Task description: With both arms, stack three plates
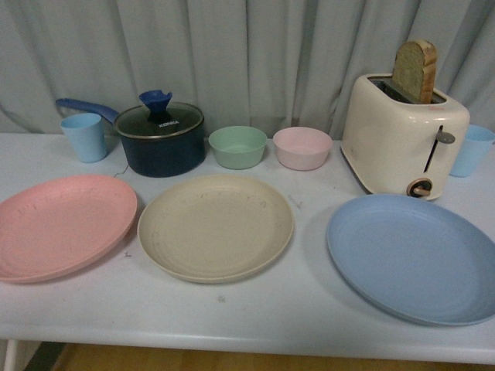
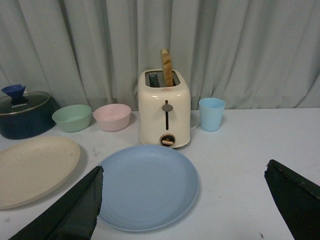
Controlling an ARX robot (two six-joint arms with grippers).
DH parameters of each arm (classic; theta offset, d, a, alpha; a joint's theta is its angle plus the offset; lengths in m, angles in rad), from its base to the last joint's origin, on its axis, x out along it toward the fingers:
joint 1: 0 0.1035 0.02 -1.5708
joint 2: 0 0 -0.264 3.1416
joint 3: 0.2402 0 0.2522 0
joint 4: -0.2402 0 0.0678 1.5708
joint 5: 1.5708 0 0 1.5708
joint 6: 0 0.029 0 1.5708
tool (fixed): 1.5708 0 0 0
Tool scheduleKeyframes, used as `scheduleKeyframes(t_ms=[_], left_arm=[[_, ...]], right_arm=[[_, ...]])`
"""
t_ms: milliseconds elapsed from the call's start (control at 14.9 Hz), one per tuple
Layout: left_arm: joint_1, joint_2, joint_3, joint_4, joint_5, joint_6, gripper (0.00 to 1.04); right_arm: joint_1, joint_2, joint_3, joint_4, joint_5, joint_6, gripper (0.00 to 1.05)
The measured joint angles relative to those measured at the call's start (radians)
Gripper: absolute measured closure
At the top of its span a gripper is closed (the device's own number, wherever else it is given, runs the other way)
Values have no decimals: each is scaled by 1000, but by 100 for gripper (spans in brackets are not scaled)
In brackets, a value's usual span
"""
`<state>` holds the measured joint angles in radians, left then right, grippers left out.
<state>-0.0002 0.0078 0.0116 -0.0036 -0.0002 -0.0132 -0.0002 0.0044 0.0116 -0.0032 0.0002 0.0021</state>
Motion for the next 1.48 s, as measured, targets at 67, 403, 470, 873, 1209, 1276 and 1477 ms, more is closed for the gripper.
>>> scheduleKeyframes(t_ms=[67,403,470,873,1209,1276,1477], left_arm=[[0,0,0,0,0,0,7],[0,0,0,0,0,0,7],[0,0,0,0,0,0,7],[0,0,0,0,0,0,7],[0,0,0,0,0,0,7],[-10,9,11,-48,-23,-9,7],[46,586,153,184,-54,-100,7]], right_arm=[[0,0,0,0,0,0,6],[0,0,0,0,0,0,6],[0,0,0,0,0,0,6],[0,0,0,0,0,0,6],[0,0,0,0,0,0,6],[0,0,0,0,0,0,6],[0,0,0,0,0,0,6]])
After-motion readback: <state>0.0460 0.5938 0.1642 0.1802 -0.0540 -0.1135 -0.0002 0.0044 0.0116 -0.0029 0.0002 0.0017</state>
